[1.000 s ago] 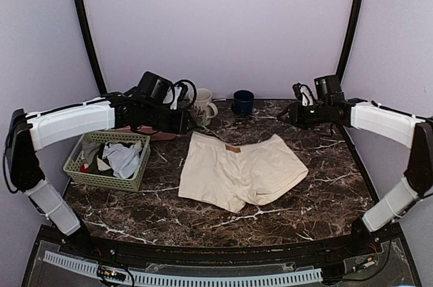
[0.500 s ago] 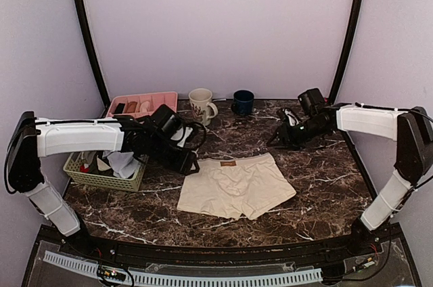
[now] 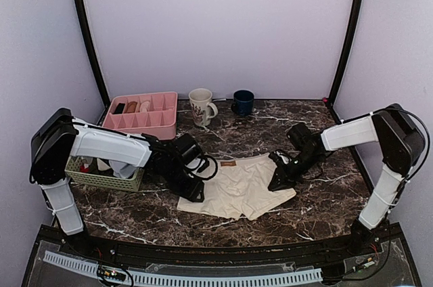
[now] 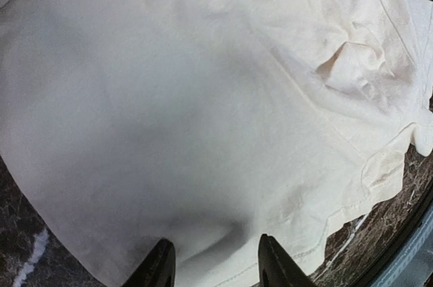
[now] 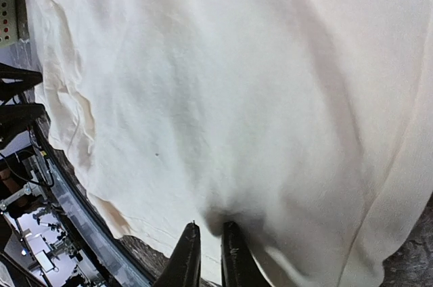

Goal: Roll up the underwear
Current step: Move the underwear to the center of the board.

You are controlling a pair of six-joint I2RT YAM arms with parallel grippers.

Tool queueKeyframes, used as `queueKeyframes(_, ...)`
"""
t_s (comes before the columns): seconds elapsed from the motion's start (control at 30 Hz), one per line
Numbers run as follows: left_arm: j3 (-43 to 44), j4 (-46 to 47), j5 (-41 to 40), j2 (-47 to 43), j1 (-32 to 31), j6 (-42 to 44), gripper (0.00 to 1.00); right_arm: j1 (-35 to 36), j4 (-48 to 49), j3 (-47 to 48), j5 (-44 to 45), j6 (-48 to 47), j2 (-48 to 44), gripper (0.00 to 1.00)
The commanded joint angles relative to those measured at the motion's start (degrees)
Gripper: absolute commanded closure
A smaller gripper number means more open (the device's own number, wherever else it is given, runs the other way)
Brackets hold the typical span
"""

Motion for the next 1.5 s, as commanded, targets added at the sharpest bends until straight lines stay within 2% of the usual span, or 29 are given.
queueKeyframes(0.0, 2.10, -5.14, -4.34, 2.72, 2.54, 1.18, 0.57, -0.24, -1.60, -3.14, 1.66, 0.01, 0.82, 0.89)
queueKeyframes(0.13, 4.50, -6.28, -5.53, 5.38, 7.36, 3.02, 0.59, 1.44, -2.27, -5.05, -2.39, 1.33, -2.12, 0.91)
queueKeyframes(0.23, 11.15, -10.77, -7.34, 9.57, 10.60, 7.24, 0.59, 3.29, -0.21, -3.33, -16.10, 1.45, -5.05, 0.85)
queueKeyframes(0.33, 16.95, -13.68, -9.52, 9.81, 10.76, 12.16, 0.56, 2.28, -3.34, 4.81, -14.52, 0.65, -6.13, 0.82)
queueKeyframes(0.47, 15.81, -11.80, -5.22, 4.09, 10.81, 13.81, 0.47, 1.18, -3.62, 15.18, -9.71, 0.06, -0.31, 0.81)
queueKeyframes(0.73, 6.93, -6.64, -0.96, -7.45, 10.85, 6.61, 0.40, 6.80, -3.46, 32.67, -6.93, -1.83, 15.63, 0.83)
queueKeyframes(0.9, 3.06, -4.87, -1.21, -11.69, 11.00, 3.22, 0.39, 9.77, -2.89, 39.03, -6.27, -1.36, 22.72, 0.84)
queueKeyframes(1.2, 2.27, -5.25, -2.01, -13.69, 10.99, 2.91, 0.39, 8.58, -2.65, 42.25, 0.42, -0.04, 30.08, 0.87)
queueKeyframes(1.47, 3.57, -5.68, -2.76, -12.86, 11.05, 3.83, 0.39, -4.37, 2.26, 29.21, 8.14, 5.51, 23.03, 0.91)
